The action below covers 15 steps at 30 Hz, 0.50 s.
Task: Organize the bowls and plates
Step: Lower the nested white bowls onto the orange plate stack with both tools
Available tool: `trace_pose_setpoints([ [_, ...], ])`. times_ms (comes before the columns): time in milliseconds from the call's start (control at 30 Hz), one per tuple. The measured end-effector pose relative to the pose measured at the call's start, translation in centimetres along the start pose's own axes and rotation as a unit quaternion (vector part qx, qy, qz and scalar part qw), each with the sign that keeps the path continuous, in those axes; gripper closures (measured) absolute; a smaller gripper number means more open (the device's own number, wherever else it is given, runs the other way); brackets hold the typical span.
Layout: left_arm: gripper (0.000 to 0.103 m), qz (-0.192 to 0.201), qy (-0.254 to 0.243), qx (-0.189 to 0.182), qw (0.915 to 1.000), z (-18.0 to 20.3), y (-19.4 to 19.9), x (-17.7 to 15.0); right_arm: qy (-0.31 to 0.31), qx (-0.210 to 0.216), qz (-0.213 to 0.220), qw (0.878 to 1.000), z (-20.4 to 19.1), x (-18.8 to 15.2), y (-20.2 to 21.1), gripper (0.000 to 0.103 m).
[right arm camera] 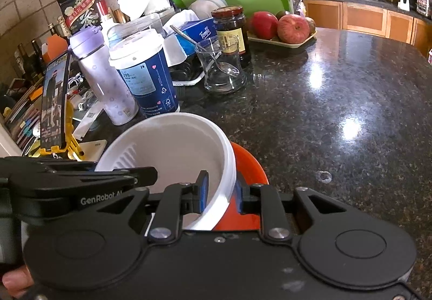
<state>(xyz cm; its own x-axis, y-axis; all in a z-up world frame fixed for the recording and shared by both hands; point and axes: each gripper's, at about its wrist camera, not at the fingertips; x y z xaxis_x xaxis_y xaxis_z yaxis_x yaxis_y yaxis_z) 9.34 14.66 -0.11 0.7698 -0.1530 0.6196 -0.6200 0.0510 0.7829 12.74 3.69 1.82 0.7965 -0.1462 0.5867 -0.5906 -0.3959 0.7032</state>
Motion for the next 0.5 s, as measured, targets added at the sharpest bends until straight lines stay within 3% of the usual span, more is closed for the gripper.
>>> trace_pose_setpoints([
  [500, 0.067, 0.023, 0.007, -0.01, 0.9997, -1.7, 1.1, 0.1, -0.022, -0.005, 0.029, 0.999, 0.0, 0.1, 1.1, 0.079],
])
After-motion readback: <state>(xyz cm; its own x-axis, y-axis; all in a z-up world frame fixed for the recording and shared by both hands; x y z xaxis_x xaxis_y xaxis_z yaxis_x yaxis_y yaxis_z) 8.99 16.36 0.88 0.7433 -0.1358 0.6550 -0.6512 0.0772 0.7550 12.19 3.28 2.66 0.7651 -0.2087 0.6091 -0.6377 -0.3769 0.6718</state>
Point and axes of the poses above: each gripper's, at about its wrist camera, not at the fingertips, and y roughly against the way its jaws point, z to its right, x to its top, and after that the axes turned 14 degrees about -y, right-handed
